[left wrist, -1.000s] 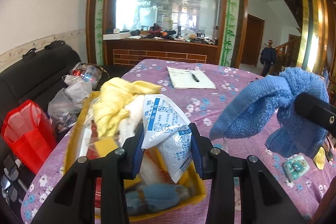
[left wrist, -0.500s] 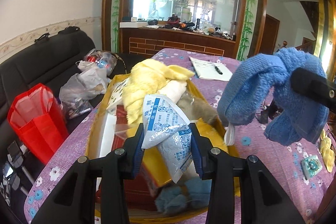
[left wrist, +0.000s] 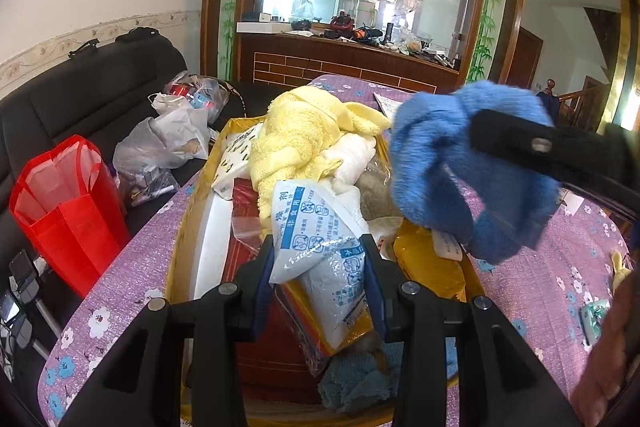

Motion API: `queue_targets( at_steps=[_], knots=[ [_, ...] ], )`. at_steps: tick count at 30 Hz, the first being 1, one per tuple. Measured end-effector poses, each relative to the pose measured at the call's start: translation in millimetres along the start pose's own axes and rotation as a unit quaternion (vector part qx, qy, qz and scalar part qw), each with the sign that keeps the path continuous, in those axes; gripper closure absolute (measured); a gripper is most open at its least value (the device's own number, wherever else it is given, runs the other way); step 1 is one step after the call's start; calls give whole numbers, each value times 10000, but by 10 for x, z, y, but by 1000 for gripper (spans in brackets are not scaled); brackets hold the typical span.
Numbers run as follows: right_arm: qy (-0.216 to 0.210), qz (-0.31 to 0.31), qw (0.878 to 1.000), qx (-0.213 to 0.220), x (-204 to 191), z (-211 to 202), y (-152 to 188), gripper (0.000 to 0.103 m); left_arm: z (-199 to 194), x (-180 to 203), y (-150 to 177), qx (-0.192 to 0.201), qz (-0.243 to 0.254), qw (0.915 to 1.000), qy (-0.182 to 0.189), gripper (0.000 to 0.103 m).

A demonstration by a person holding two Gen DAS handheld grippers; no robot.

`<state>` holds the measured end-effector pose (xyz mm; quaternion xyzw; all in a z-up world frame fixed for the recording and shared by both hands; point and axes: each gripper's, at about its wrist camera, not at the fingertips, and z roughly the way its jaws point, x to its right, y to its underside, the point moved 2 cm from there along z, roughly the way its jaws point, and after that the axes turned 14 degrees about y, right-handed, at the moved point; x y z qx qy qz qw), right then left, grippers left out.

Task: Organize soft objects
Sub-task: 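Carry the packet and blue towel over the foam box with both tools, then lower the packet and towel into the box and open both tools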

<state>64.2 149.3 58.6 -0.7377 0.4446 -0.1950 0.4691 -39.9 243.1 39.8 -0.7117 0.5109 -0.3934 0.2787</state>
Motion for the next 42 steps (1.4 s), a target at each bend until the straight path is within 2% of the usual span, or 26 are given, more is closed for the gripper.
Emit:
queue_targets(
  at_steps=[12,18,23,27,34,38,42],
  knots=[
    [-96,179,9989,-424,-122,509,14,58,44,-48,-17,-36,-112,9997,214,64],
    [-85,295,9973,-665,-56,707,81,58,75,-53,-38,-22,-173,9992,365,63],
    [-119,278,9971,-695,-50,768,112,58,103,-50,-48,-27,-188,9987,473,63],
    [-119,265,9965,-782,-49,804,114,58,135,-10,-54,-52,-108,9990,441,63],
    [-119,334,9945,-983,-15,860,159,58,232,73,-73,-85,111,9998,152,61],
    [-51,212,9952,-953,-39,868,174,57,234,5,-76,-52,-43,9997,218,58],
    [77,16,9961,-876,-92,856,190,57,246,26,-76,-63,11,9999,154,58]
  ],
)
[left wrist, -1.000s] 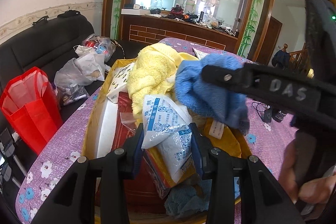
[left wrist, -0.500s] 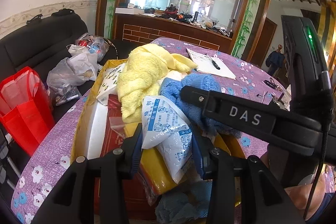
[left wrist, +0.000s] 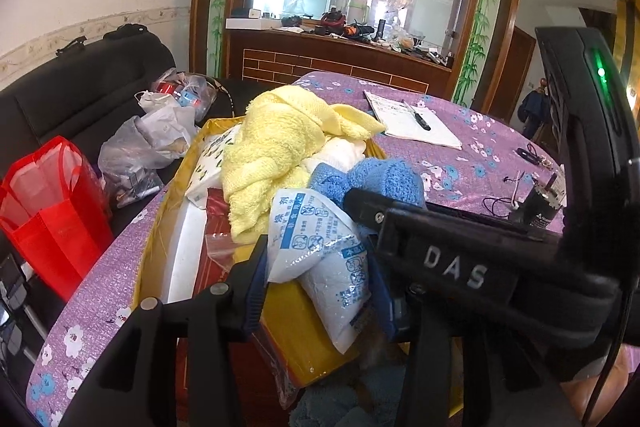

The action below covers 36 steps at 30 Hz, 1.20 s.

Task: Organize soft objects
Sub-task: 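Lower the packet and towel into the box and open both tools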

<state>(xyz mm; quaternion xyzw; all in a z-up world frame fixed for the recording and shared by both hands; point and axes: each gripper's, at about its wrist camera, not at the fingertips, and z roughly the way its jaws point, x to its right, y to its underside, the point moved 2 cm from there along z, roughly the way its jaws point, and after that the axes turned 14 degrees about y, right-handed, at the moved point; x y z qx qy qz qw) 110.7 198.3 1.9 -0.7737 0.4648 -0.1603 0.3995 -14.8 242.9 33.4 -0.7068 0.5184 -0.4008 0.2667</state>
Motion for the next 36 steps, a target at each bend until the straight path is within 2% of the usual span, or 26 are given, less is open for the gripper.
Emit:
queue_targets(
  at_steps=[15,18,20,22,36],
  knots=[
    [33,-19,10000,-18,-9,1,10,57,53,-14,15,-55,-36,9999,-132,49],
    [36,-19,10000,-20,-8,1,8,57,51,-54,9,-60,-92,9998,-182,42],
    [59,-37,10000,-27,-7,5,10,57,54,-83,8,-72,-148,9995,-272,27],
    [59,-40,10000,-39,-4,9,8,57,87,-154,10,-169,-327,9991,-203,23],
    [89,-117,9999,6,-10,-8,23,52,132,-91,15,-254,-180,9992,-254,20]
  ],
)
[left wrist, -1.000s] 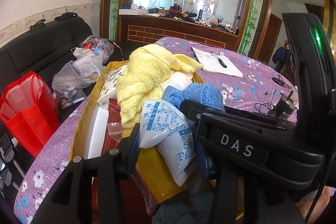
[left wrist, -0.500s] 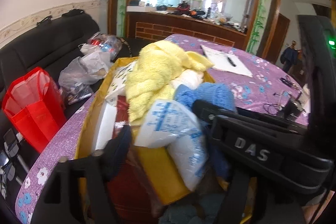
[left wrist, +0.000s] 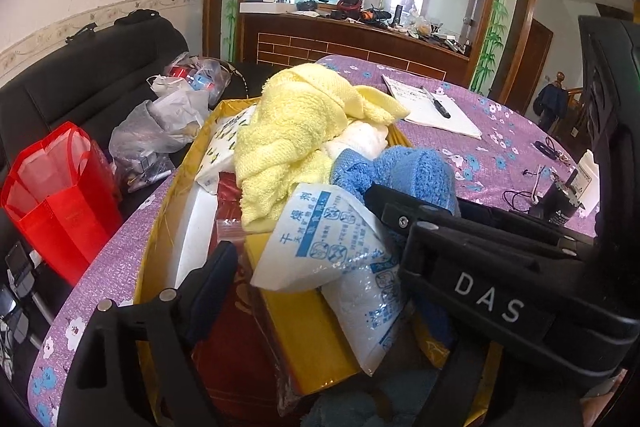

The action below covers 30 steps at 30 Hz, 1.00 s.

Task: Organize soft objects
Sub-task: 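Lower the packet and towel into the box and open both tools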

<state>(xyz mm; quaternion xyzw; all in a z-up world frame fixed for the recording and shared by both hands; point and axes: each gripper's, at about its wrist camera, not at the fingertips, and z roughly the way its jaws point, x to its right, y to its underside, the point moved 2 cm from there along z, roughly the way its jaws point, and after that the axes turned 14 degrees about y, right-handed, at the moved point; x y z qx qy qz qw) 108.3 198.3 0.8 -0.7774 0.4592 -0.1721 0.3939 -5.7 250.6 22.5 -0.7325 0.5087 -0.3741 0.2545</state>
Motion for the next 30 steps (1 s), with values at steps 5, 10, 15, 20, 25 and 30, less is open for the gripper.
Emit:
queue_targets(
  at_steps=[5,10,15,20,25,30],
  knots=[
    [-9,-14,10000,-15,-15,5,-1,49,-1,5,-4,0,8,10000,3,19],
    [-53,-63,10000,-21,-32,2,-7,42,-39,30,-9,71,84,9999,16,19],
    [-90,47,9999,92,-1,-94,-26,35,-103,63,-6,222,187,9995,86,19],
    [25,361,9950,932,142,-458,-128,20,-264,99,-17,641,281,9975,130,19],
    [363,780,9832,1611,310,-732,-165,12,-509,153,-31,1293,475,9904,95,12],
    [682,1002,9783,1681,437,-748,-198,12,-616,254,-13,1630,771,9836,8,9]
  ],
)
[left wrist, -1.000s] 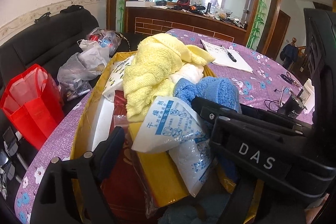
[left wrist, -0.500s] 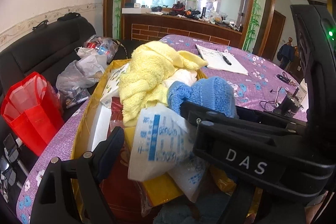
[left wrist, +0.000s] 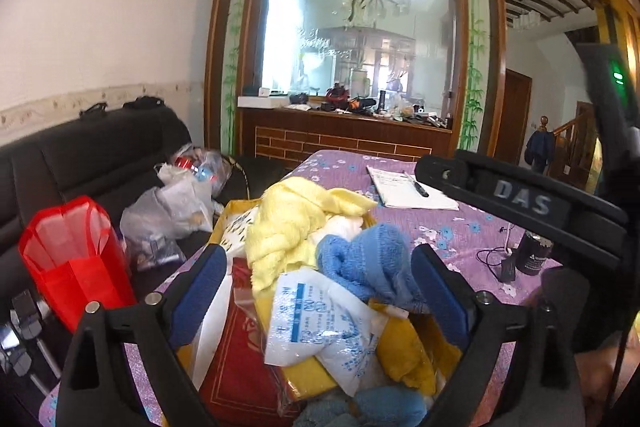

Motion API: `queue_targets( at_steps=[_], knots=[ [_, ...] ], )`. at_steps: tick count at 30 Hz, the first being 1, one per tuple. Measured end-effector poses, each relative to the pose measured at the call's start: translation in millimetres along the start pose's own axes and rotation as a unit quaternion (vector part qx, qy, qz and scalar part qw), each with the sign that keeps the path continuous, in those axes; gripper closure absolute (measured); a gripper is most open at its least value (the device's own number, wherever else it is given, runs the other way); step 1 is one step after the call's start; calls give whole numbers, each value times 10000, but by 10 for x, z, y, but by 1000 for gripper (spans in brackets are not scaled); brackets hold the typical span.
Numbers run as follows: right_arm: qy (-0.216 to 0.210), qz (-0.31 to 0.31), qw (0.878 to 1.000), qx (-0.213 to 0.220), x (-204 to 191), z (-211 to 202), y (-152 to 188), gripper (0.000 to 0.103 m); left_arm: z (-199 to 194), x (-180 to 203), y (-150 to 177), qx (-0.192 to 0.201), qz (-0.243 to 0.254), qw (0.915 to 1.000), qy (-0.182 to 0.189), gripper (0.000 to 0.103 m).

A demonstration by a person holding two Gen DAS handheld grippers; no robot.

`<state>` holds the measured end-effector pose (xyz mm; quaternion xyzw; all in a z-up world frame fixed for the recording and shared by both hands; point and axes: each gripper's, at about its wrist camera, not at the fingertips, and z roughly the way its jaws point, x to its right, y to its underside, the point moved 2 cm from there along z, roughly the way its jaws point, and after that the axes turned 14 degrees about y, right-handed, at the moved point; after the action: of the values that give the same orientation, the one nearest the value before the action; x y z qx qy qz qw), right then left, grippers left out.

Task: Organize soft objects
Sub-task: 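Lower the packet and towel into the box and open both tools, then grasp the teal cartoon tissue pack with left tool while right tool reaches the yellow towel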

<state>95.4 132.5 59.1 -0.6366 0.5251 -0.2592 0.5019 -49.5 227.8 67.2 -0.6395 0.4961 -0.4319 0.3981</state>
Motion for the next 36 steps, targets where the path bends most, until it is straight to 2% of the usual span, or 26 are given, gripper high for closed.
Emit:
queue_targets(
  at_steps=[6,14,20,26,30,36],
  knots=[
    [257,225,9994,-10,131,17,-34,12,44,95,16,-47,278,9996,-78,9],
    [438,338,9983,-201,277,-71,-142,11,54,134,44,-92,298,9995,-14,9],
    [559,431,9968,-380,530,-349,-138,11,28,173,49,-49,376,9993,-24,9],
    [405,718,9946,-636,804,-660,-7,10,7,187,45,-19,430,9990,-91,9],
    [301,824,9937,-692,978,-879,118,10,7,215,35,-123,520,9984,-167,8],
    [415,690,9944,-684,1187,-1136,288,10,-23,346,66,-306,743,9966,-201,8]
  ],
)
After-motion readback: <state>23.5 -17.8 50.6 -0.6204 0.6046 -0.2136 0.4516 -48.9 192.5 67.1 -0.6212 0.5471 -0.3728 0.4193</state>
